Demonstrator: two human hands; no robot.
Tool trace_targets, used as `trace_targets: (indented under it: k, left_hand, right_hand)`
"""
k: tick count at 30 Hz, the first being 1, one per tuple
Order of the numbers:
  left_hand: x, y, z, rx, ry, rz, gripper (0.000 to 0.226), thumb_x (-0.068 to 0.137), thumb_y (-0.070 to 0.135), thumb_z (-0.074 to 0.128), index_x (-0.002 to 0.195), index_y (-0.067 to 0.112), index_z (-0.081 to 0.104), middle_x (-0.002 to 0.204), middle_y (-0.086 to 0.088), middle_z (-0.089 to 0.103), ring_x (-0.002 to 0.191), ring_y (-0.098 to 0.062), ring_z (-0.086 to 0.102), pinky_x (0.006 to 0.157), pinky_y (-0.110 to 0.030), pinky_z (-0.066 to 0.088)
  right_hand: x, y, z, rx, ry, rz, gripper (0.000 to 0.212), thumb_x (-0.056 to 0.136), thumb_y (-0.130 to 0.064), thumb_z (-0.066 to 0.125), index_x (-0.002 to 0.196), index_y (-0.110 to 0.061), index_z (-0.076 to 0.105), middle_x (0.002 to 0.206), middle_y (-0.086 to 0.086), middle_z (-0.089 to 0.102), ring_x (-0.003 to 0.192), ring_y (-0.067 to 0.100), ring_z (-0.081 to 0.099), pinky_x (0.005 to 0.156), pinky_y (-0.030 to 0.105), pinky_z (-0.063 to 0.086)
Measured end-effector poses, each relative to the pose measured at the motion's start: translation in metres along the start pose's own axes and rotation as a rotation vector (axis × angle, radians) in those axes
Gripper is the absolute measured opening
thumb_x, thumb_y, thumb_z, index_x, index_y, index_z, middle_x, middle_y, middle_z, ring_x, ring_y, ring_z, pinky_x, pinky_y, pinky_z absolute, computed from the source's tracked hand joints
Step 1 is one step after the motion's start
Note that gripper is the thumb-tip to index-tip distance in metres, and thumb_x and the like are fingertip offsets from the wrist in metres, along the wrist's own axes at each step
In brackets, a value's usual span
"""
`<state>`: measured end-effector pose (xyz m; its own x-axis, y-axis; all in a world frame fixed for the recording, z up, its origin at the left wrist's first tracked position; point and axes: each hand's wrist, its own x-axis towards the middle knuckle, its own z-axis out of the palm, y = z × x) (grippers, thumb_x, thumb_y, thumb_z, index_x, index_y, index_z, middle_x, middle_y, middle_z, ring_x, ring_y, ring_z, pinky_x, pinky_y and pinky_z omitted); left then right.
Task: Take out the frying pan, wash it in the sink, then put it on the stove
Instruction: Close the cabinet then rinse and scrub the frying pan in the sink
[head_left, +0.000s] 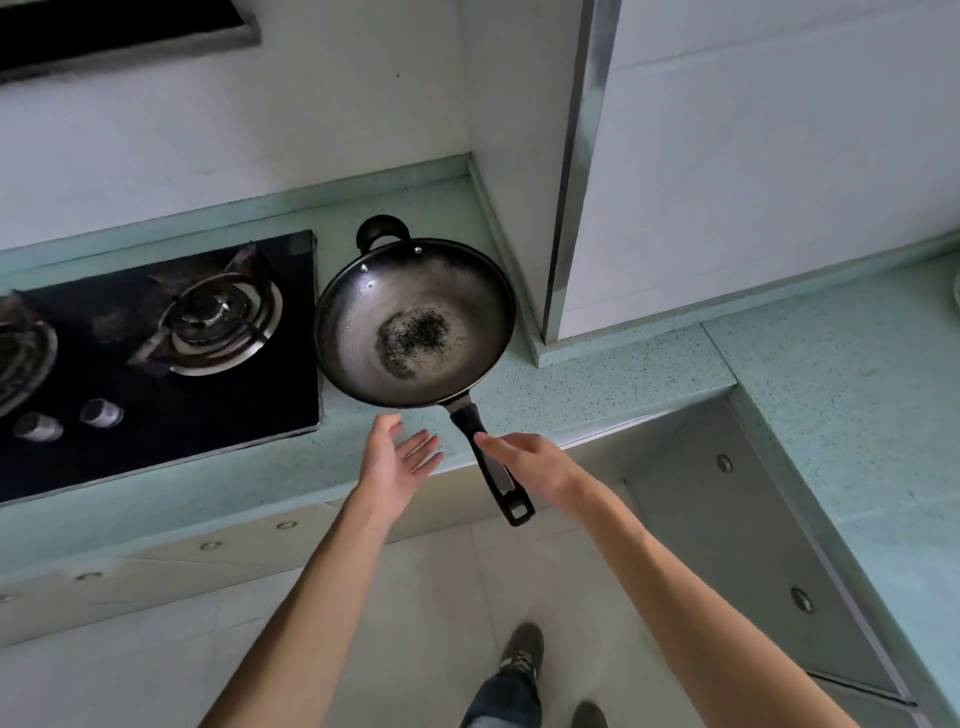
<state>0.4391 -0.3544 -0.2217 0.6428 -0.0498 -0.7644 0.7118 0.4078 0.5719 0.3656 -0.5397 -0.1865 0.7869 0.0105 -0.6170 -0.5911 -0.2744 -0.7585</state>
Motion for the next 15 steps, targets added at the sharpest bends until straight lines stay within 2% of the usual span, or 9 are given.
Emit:
trace_targets:
  k: [3,6,8,11,13,15]
  left_hand:
    - [0.004,0.023,0.009,0.035,0.029,0.032,0.038,0.095,0.029,0.058,0.125,0.012,0.043,0.122,-0.022,0.056,0.113,-0.034,0.062,0.096,-0.045,0.052]
    - [0.015,0.037,0.013,0.062,0.09,0.043,0.029,0.096,0.02,0.059,0.118,0.005,0.047,0.114,-0.026,0.06,0.097,-0.031,0.066,0.087,-0.041,0.056]
    - [0.025,0.043,0.011,0.073,0.095,0.022,0.027,0.096,0.013,0.058,0.119,0.003,0.05,0.104,-0.026,0.064,0.083,-0.028,0.067,0.077,-0.038,0.057]
    - [0.035,0.044,0.005,0.076,0.081,-0.017,0.023,0.095,0.009,0.056,0.117,0.002,0.051,0.09,-0.023,0.065,0.077,-0.027,0.067,0.067,-0.037,0.06]
    - [0.041,0.044,0.001,0.072,0.055,-0.03,0.025,0.093,0.008,0.057,0.117,0.004,0.052,0.092,-0.021,0.066,0.078,-0.026,0.07,0.065,-0.036,0.061]
    - [0.045,0.046,-0.004,0.082,0.023,-0.015,0.032,0.09,0.006,0.058,0.121,0.006,0.053,0.101,-0.022,0.069,0.076,-0.025,0.074,0.063,-0.034,0.062]
  right_hand:
    - [0.005,-0.012,0.014,0.027,0.04,0.039,0.035,0.088,-0.036,0.063,0.097,-0.002,0.067,0.086,0.012,0.075,0.072,0.019,0.068,0.081,0.038,0.057]
    - [0.01,-0.015,0.02,0.192,0.058,0.114,0.025,0.091,-0.015,0.061,0.106,0.004,0.061,0.089,0.016,0.072,0.072,0.024,0.072,0.076,0.039,0.061]
    - [0.012,-0.016,0.023,0.229,0.052,0.161,0.022,0.09,-0.015,0.062,0.102,0.004,0.061,0.084,0.015,0.074,0.065,0.024,0.07,0.064,0.033,0.059]
    - [0.014,-0.014,0.029,0.051,0.103,0.131,0.014,0.083,-0.018,0.061,0.078,-0.005,0.06,0.064,0.008,0.071,0.047,0.015,0.059,0.05,0.025,0.05]
    - [0.018,-0.011,0.036,-0.031,0.188,0.105,0.016,0.08,-0.02,0.061,0.07,-0.009,0.056,0.057,0.007,0.063,0.041,0.015,0.054,0.043,0.023,0.046]
    - [0.019,-0.009,0.041,-0.097,0.288,0.086,0.019,0.076,-0.026,0.06,0.066,-0.011,0.052,0.056,0.007,0.057,0.044,0.02,0.052,0.044,0.026,0.044]
